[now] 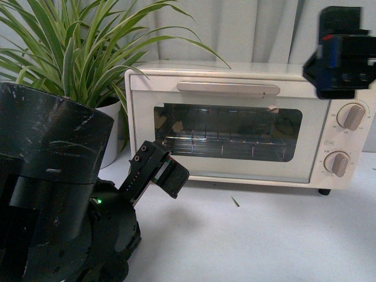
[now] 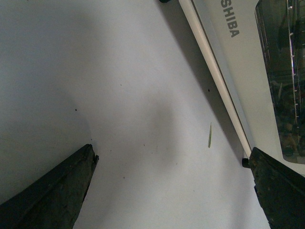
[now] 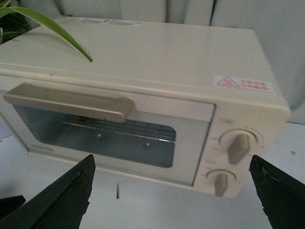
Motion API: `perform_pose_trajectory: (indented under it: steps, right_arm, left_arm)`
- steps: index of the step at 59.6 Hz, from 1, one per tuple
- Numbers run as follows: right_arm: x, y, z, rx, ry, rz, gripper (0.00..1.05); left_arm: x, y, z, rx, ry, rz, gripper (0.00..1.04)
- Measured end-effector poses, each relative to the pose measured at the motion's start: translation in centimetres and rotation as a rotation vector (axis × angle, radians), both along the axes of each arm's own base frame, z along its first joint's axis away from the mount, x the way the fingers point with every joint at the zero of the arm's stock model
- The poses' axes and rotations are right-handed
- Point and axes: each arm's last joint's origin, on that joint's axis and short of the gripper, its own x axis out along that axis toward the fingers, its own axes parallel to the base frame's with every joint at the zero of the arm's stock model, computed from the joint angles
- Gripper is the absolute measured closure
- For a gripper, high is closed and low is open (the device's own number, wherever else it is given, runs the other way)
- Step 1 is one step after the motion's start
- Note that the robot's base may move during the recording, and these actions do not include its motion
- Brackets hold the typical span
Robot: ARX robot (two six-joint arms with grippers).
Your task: Open oven
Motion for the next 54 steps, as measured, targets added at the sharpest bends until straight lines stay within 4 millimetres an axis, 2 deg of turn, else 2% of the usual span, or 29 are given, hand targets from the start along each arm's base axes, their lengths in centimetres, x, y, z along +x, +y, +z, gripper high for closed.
perform_pose_trajectory:
  steps: [11,19,29,54]
  right_arm:
    - [2.8,2.1,0.8,-0.012,0.047,-0.028,0.09]
    - [3.9,2.9,1.2,-0.018,0.06,-0.042,0.09]
    - [4.7,3.8,1.6,-0.029,0.056,-0.073,0.09]
    - [6.1,5.0,0.8,-0.068,0.079,-0.135,0.09]
  left_arm:
    - [0.1,0.1,0.0,-0.005,0.003,-0.002,0.07]
    - [0.1,0.2,0.0,-0.01,0.007,-0.005,0.07]
    - [0.1,0.3,0.0,-0.017,0.009,-0.004,0.07]
    - [0.2,0.3,0.0,-0.021,0.011,0.0,0.07]
